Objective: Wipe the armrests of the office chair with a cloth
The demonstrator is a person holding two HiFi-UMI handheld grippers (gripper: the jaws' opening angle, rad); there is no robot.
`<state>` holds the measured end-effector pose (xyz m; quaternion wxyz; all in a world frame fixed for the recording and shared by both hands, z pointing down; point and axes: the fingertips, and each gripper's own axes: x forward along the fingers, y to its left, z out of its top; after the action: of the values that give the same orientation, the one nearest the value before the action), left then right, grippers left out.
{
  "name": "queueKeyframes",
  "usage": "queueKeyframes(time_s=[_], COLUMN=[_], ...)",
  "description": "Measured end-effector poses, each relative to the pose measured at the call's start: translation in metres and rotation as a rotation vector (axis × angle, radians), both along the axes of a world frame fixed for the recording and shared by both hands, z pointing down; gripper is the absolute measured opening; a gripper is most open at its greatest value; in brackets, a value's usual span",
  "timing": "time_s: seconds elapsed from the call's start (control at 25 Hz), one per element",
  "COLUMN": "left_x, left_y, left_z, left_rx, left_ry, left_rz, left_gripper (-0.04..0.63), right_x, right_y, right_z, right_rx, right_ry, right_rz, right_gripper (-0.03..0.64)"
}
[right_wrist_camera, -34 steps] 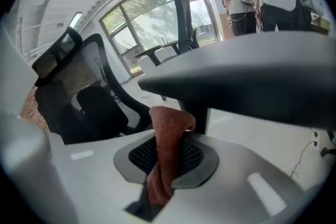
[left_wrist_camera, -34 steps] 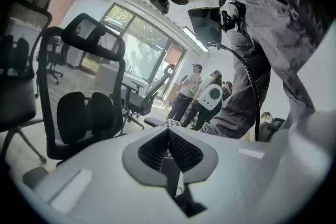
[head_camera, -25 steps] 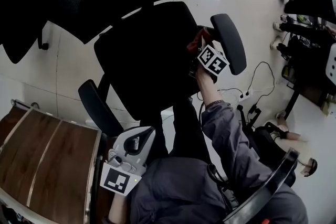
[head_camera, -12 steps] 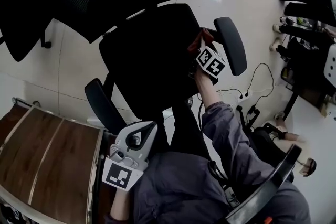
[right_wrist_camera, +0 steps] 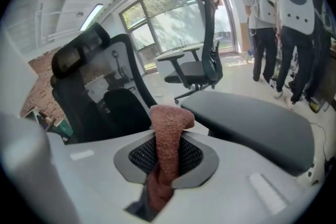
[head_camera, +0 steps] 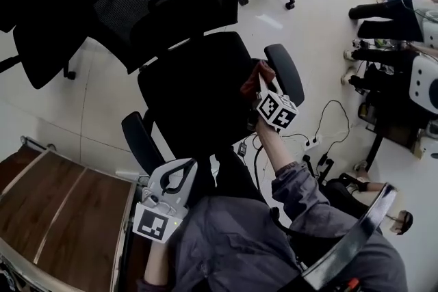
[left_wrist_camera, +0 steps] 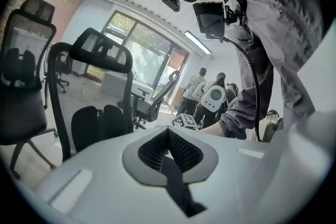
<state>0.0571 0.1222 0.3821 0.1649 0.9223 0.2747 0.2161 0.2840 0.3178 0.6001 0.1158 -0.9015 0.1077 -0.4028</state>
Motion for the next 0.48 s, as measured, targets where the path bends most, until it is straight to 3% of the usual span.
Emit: queueKeyframes(time_s=[0.28,0.48], left_x=[-0.009,-0.018], left_y=[-0.002,-0.013], left_z=[-0.040,-0.097], left_rx=[-0.009,-0.008], left_ry=[0.063,0.117], left_rz=[-0.059,-0.150], left_gripper=[0.017,0.017], right_x=[-0.015,-0.052], right_y=[-0.030,-0.071], right_z=[-0.113,-0.216], right_rx=[0.008,0.106], right_ry=[0.127,0.205], right_rz=[-0.285,-0.519], right_gripper=[0.060,0.060])
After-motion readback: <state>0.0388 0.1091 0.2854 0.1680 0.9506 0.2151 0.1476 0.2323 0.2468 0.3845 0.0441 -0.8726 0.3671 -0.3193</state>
